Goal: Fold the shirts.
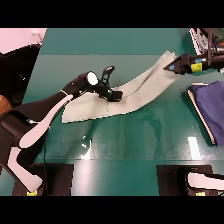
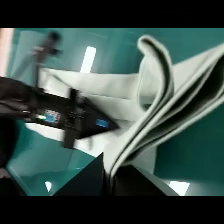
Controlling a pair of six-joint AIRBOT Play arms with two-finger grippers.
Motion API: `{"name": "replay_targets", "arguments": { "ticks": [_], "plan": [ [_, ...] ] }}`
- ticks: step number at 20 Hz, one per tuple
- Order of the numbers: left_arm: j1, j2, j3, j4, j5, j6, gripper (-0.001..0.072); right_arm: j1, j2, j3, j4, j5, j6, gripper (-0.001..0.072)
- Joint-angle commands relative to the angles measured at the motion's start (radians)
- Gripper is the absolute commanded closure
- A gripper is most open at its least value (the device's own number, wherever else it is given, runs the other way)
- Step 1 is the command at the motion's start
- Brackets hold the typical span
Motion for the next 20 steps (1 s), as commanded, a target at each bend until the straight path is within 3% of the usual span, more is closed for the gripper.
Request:
{"name": "replay_targets", "arguments": {
  "ticks": [1, 7, 10, 16, 20],
  "plan": [
    [-0.032, -0.044, 0.032, -0.003, 0.011, -0.016, 0.0678, 0.101, 0.009, 0.076, 0.088, -0.008, 0.020, 0.0699],
    [-0.027, -0.042, 0.039, 0.046, -0.004, -0.004, 0.0678, 0.206, 0.008, 0.094, 0.149, -0.069, 0.017, 0.0698],
    [0.036, -0.026, 0.114, 0.098, -0.136, -0.004, 0.0678, 0.267, 0.008, 0.094, 0.149, -0.113, -0.002, 0.0698],
    [0.333, 0.265, 0.157, 0.295, -0.240, -0.008, 0.0677, 0.527, -0.077, 0.095, 0.203, -0.298, -0.069, 0.0697],
    [0.543, 0.466, 0.157, 0.377, -0.243, -0.008, 0.0677, 0.743, -0.288, 0.210, 0.222, -0.439, -0.132, 0.0673]
  ]
}}
